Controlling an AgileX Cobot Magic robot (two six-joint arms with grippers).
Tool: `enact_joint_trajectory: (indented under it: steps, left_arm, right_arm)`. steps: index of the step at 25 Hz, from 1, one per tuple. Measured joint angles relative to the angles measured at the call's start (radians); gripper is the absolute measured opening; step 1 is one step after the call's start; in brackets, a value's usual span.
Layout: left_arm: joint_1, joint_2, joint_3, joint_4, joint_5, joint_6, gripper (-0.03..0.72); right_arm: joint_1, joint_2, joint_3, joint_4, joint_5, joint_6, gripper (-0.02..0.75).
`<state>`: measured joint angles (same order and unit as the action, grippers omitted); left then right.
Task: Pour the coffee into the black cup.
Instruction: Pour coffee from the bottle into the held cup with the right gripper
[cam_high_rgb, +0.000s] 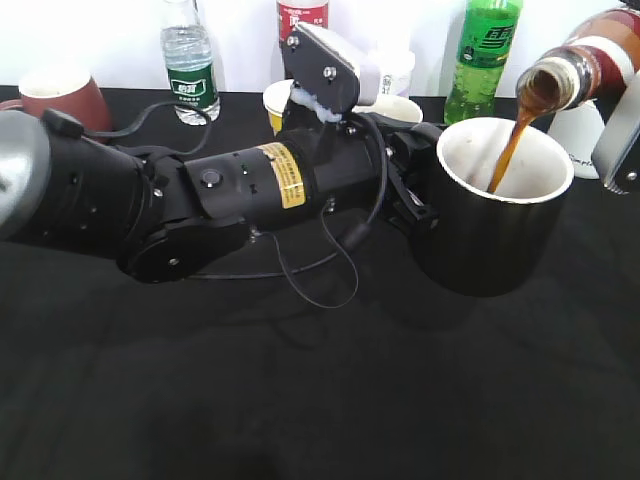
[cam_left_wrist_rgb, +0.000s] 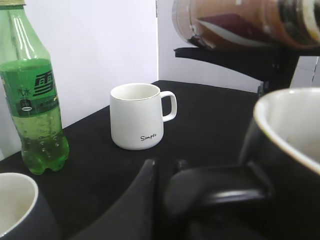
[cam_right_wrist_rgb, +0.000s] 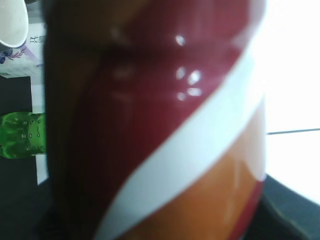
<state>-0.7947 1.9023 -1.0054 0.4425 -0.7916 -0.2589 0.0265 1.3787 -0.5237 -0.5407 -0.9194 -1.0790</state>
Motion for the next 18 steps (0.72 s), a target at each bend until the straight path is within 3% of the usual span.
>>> enact_joint_trajectory:
  steps: [18]
  left_arm:
    - [0.0,0.0,0.0,-0.009,0.008,0.0,0.06]
  right_arm:
    - [0.0,0.0,0.0,0.027,-0.002,-0.092,0.528]
